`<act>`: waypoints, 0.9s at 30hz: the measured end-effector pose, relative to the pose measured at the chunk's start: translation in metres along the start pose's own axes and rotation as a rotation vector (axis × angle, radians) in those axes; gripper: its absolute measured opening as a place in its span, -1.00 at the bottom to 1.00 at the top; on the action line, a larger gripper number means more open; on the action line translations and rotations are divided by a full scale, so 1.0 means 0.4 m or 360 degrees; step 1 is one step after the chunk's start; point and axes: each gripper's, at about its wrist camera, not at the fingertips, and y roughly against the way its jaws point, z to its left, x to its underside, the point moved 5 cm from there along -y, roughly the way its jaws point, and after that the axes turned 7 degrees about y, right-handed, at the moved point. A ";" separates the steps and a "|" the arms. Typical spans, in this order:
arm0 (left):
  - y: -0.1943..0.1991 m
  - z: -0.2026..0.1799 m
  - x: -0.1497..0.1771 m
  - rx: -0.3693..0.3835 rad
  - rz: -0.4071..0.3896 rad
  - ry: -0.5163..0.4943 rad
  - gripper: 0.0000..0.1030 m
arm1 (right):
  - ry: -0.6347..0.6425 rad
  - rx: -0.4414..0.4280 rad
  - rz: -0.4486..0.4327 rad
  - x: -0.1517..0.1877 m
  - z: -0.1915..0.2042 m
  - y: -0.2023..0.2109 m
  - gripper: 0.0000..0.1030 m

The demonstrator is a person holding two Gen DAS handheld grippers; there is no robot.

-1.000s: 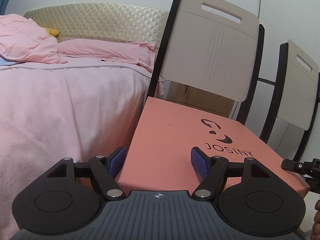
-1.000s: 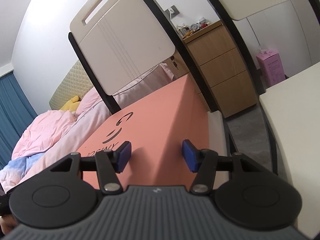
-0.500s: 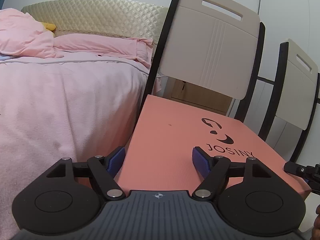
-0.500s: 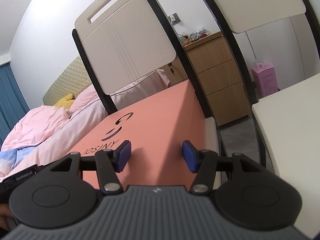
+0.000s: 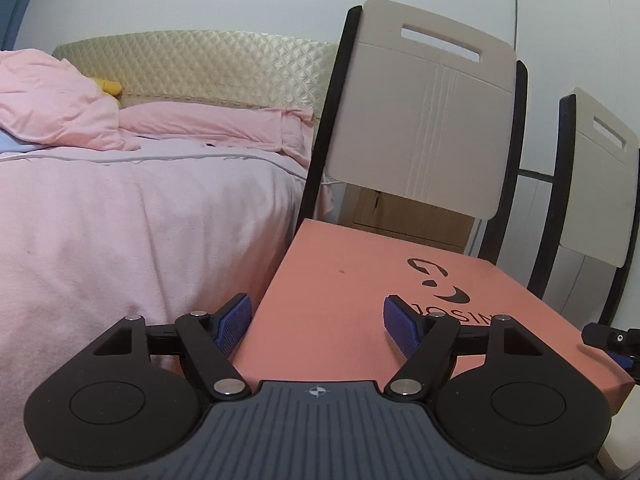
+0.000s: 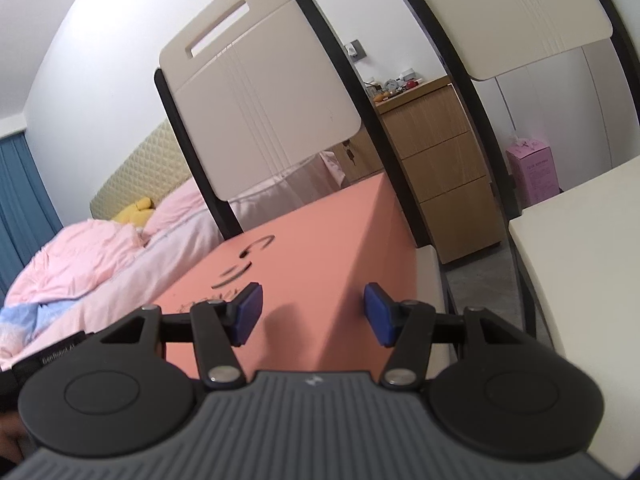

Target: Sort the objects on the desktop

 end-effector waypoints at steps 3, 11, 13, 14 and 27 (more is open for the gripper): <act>-0.013 -0.012 0.008 -0.0041 0.0037 -0.0085 0.49 | 0.0036 0.0018 0.0008 0.003 0.009 -0.001 0.11; -0.036 -0.002 0.003 0.0003 0.0082 -0.0061 0.50 | 0.0200 0.0079 0.0024 0.013 0.033 -0.005 0.11; -0.034 -0.001 0.001 0.0005 0.0088 -0.0061 0.50 | 0.0199 0.0084 0.0015 0.015 0.033 -0.005 0.11; -0.030 -0.001 0.000 0.0003 0.0089 -0.0064 0.51 | 0.0198 0.0087 0.0011 0.016 0.033 -0.004 0.11; 0.185 -0.045 0.021 0.0008 -0.0122 -0.0188 0.86 | 0.0396 0.0077 -0.0165 0.022 0.101 0.126 0.12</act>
